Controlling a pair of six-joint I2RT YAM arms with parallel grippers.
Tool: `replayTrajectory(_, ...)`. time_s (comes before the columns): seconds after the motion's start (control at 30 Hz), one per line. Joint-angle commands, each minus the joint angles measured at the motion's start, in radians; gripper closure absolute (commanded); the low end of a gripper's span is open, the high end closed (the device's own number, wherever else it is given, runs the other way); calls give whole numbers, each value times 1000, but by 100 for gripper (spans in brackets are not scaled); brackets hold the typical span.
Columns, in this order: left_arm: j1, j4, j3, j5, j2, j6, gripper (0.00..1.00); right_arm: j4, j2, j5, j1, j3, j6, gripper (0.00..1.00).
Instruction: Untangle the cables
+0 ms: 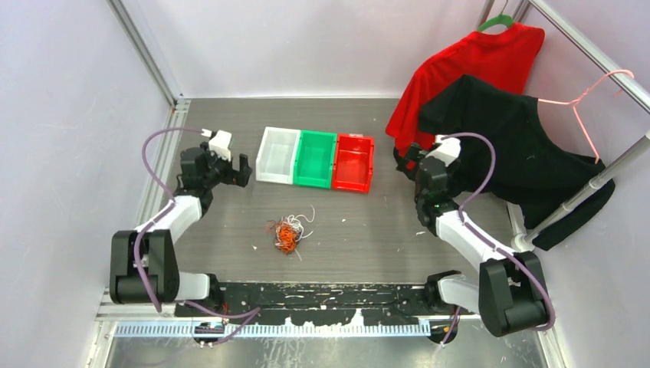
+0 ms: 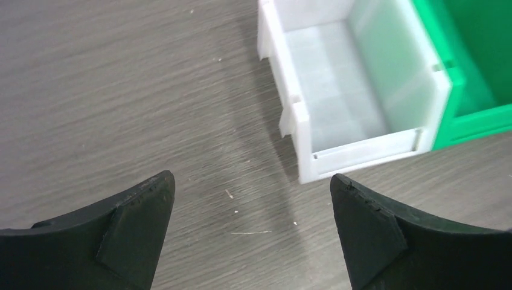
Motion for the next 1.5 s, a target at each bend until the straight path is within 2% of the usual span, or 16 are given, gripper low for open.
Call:
replayTrajectory(0.0, 11, -459, 152, 156, -82, 142, 0, -145, -1, -102, 132, 65, 85, 0)
replayTrajectory(0.17, 23, -870, 290, 417, -189, 310, 1, -208, 82, -163, 287, 143, 154, 0)
replayTrajectory(0.27, 20, -1107, 341, 541, -209, 455, 4, -152, 119, -226, 336, 133, 206, 0)
replayTrajectory(0.3, 15, -1191, 351, 559, -212, 493, 6, -125, 120, -220, 337, 125, 258, 0)
replayTrajectory(0.37, -15, -1287, 353, 556, -218, 554, 7, -209, 103, -147, 331, 155, 409, 0)
replayTrajectory(0.43, -49, -1330, 333, 532, -229, 582, 8, -215, 90, -202, 327, 158, 385, 0)
replayTrajectory(0.63, -153, -1256, 252, 447, -262, 530, 12, -296, 78, -311, 329, 195, 272, 0)
replayTrajectory(0.8, -240, -1189, 225, 365, -210, 484, 22, -303, 24, -349, 366, 173, 228, 0)
replayTrajectory(1.0, -266, -1118, 196, 323, -158, 484, 34, -343, -5, -376, 427, 190, 195, 13)
replayTrajectory(1.13, -274, -1091, 202, 325, -108, 480, 40, -370, 12, -365, 484, 217, 172, 16)
replayTrajectory(1.33, -278, -995, 193, 314, -59, 436, 53, -375, 32, -352, 540, 248, 163, 19)
replayTrajectory(1.47, -286, -952, 184, 276, -47, 417, 71, -371, 54, -364, 559, 267, 164, 19)
